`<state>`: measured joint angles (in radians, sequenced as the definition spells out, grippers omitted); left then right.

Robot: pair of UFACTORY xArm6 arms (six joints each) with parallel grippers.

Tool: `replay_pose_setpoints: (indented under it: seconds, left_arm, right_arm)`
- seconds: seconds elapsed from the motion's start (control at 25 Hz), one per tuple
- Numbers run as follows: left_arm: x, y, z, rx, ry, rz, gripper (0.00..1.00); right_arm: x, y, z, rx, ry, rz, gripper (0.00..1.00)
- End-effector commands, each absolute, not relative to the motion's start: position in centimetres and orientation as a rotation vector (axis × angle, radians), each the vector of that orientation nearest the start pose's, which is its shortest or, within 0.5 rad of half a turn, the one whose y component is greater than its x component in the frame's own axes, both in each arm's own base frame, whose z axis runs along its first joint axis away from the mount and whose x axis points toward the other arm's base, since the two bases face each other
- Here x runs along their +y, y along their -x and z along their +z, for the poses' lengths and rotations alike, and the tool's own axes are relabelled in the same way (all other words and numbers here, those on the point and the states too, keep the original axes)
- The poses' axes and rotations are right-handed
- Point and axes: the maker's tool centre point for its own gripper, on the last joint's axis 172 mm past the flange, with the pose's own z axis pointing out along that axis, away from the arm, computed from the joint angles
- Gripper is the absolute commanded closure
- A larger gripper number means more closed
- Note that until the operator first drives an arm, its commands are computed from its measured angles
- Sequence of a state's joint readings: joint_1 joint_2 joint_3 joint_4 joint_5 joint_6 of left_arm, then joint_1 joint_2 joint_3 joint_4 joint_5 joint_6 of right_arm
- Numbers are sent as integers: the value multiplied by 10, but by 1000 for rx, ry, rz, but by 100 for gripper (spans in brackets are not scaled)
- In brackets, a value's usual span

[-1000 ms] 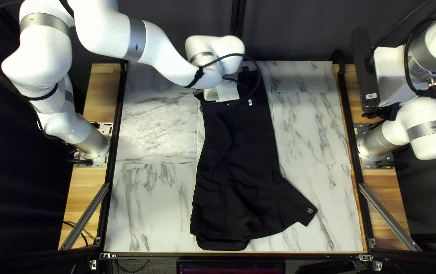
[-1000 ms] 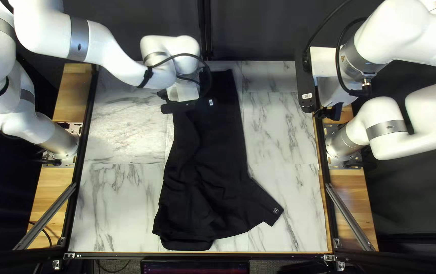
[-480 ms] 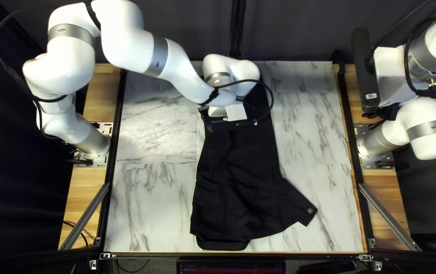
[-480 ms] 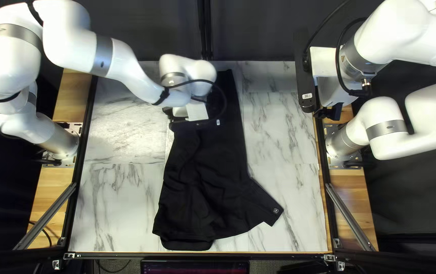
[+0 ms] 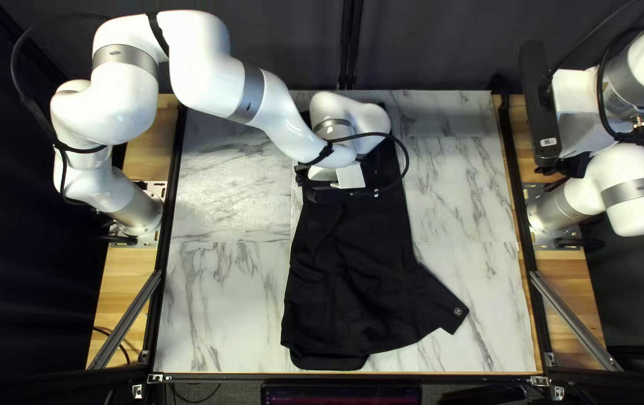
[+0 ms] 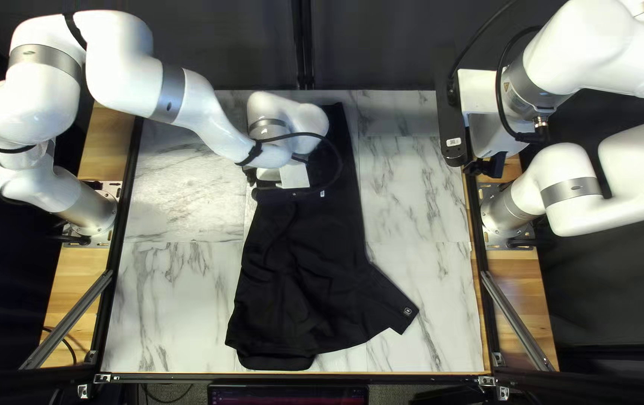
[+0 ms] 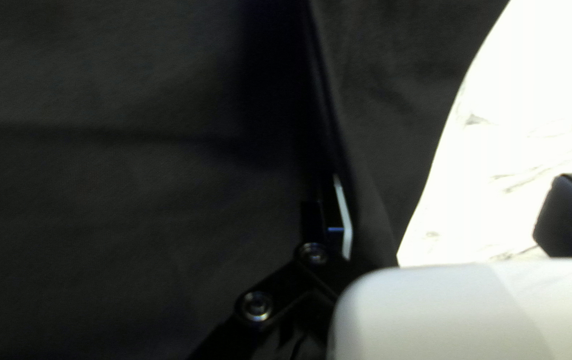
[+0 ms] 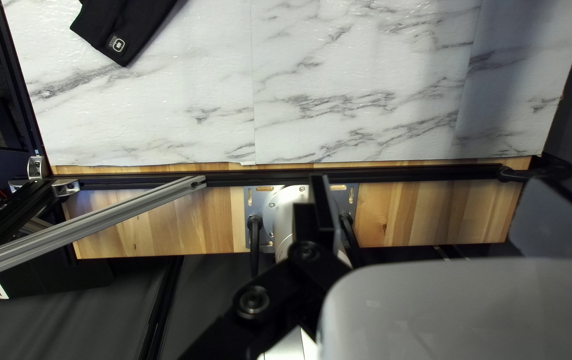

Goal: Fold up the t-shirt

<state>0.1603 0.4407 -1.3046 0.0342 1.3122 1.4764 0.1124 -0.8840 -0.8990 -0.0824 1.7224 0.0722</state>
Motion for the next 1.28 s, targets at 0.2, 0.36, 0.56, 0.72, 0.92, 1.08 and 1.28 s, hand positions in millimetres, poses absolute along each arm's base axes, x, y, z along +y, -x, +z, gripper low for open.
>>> replay_pose_setpoints:
  seconds: [0.2, 0.36, 0.56, 0.72, 0.92, 1.08, 1.28]
  left_arm:
    - [83, -382, 69, 2029, 2721, 593, 0]
    - [83, -378, 77, 2007, 2729, 586, 0]
    - [90, -395, 93, 1973, 2716, 556, 0]
    - [109, -420, 100, 1944, 2695, 521, 0]
    - [126, -432, 88, 1975, 2674, 531, 0]
    - [132, -425, 67, 2068, 2654, 572, 0]
    - [132, -412, 52, 2172, 2622, 623, 0]
  right_arm:
    - [2, -226, 374, -41, 3215, -109, 0]
    - [2, -226, 374, -41, 3215, -109, 0]
    - [2, -226, 374, -41, 3215, -109, 0]
    - [2, -226, 374, -41, 3215, -109, 0]
    - [2, -226, 374, -41, 3215, -109, 0]
    - [2, -226, 374, -41, 3215, -109, 0]
    - [2, -226, 374, -41, 3215, -109, 0]
